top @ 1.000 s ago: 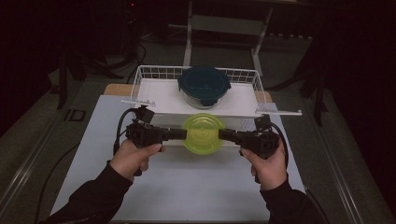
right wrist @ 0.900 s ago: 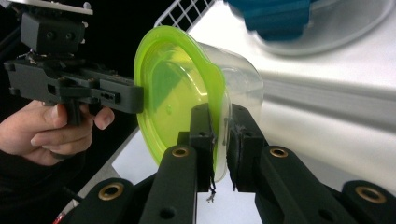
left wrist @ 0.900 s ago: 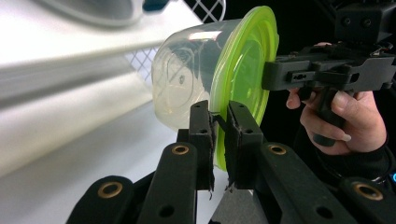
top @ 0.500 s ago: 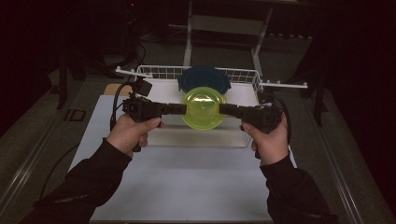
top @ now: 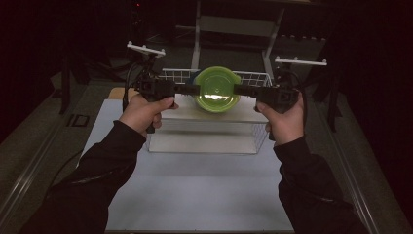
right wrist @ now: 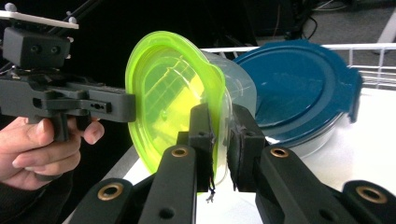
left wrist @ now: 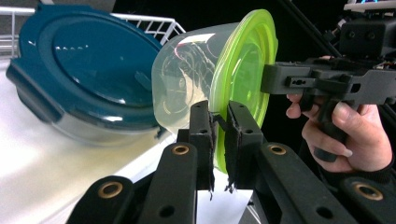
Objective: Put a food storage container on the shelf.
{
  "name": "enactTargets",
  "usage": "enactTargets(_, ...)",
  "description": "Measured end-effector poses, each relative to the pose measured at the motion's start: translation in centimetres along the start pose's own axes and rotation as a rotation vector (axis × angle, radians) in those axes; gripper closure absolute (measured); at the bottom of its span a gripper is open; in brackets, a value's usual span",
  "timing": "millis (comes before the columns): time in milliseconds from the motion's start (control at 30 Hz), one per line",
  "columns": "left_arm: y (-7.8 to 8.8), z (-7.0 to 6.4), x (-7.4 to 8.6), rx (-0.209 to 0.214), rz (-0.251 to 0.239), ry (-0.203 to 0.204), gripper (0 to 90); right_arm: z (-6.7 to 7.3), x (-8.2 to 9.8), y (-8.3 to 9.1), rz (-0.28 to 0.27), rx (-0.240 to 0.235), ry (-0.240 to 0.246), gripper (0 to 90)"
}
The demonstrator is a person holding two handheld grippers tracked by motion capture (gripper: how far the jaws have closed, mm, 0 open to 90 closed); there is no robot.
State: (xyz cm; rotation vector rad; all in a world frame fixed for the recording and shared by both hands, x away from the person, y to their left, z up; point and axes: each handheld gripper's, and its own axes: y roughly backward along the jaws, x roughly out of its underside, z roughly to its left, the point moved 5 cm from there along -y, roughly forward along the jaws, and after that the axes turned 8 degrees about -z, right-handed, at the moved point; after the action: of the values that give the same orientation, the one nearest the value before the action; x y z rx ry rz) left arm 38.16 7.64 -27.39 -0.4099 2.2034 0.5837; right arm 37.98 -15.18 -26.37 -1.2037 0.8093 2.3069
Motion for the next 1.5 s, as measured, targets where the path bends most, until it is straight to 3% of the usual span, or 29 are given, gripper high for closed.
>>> enactTargets(467,-2.0,2.2,-1.4,-0.017,0.003,0.052,81.2,-2.3,-1.5,-2.0,0.018,0.04,-0.04,80.7)
enactTargets(800,-2.5,3.0,-1.9,-0.025,-0.04,0.099,79.8,-3.1,-2.2,-2.9,0.021,0.048,-0.072,79.4)
enactTargets(933,-2.8,3.4,-2.3,-0.058,-0.057,0.094,76.3,-3.4,-2.3,-3.6,0.028,0.067,-0.079,75.1)
enactTargets(1067,-3.2,3.8,-2.6,-0.058,-0.076,0.107,74.2,-3.7,-2.7,-4.1,0.022,0.084,-0.081,73.3)
enactTargets(1500,-4.2,5.0,-3.3,-0.088,-0.113,0.09,65.2,-4.8,-3.5,-5.3,0.019,0.116,-0.129,69.5)
